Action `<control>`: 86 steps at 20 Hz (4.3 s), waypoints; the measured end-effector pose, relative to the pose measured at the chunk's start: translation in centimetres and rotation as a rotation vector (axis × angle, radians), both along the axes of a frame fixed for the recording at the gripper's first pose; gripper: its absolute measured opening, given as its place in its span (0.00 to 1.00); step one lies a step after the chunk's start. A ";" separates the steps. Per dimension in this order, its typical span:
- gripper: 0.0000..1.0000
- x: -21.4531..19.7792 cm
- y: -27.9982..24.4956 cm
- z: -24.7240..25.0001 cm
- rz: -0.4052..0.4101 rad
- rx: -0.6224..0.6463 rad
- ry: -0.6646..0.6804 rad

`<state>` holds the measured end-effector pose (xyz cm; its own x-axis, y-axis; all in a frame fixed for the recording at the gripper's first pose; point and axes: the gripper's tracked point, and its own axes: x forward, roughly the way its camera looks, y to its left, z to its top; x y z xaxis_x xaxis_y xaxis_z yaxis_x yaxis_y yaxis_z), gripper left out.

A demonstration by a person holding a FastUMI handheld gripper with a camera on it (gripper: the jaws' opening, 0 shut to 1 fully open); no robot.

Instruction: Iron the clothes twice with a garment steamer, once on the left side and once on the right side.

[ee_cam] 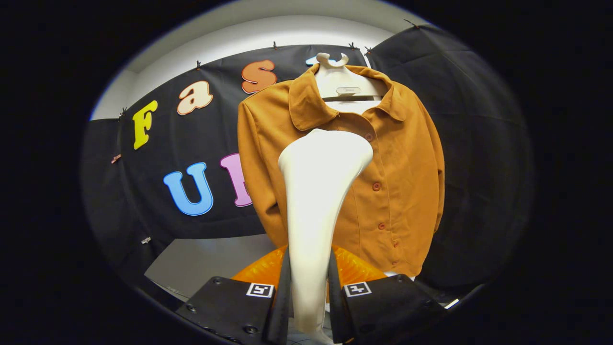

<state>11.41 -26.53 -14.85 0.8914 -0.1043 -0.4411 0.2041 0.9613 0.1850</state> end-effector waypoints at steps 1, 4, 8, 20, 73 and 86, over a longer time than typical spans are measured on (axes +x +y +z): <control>0.39 0.5 0.2 -0.2 0.034 0.021 -0.001; 0.39 1.7 -0.1 -0.8 0.109 0.075 -0.005; 0.39 2.8 -1.1 -1.4 0.176 0.172 -0.015; 0.39 2.6 -2.6 -8.6 0.293 0.372 0.118; 0.38 -2.5 -20.0 -14.5 0.049 0.307 0.211; 0.39 -7.3 -20.2 -21.2 -0.082 0.342 0.369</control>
<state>4.06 -46.68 -36.04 0.6647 0.0382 -0.7462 0.3873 0.8364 0.3878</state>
